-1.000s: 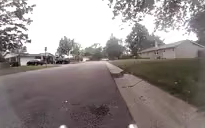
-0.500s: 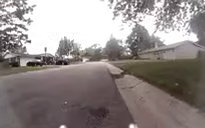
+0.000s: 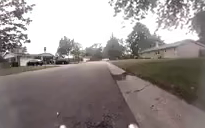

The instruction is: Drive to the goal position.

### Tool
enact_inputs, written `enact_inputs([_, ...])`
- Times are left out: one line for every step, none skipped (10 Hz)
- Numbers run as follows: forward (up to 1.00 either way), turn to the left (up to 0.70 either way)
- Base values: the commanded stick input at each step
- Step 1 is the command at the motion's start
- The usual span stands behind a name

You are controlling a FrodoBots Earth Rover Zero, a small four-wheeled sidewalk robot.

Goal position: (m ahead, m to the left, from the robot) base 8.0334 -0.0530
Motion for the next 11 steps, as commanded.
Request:
enact_inputs([0.70, 0.00])
enact_inputs([0.70, 0.00])
enact_inputs([0.70, 0.00])
enact_inputs([0.70, 0.00])
enact_inputs([0.70, 0.00])
enact_inputs([0.70, 0.00])
enact_inputs([0.70, 0.00])
enact_inputs([0.70, -0.02])
enact_inputs([0.70, -0.17])
enact_inputs([0.70, -0.34])
enact_inputs([0.70, -0.18])
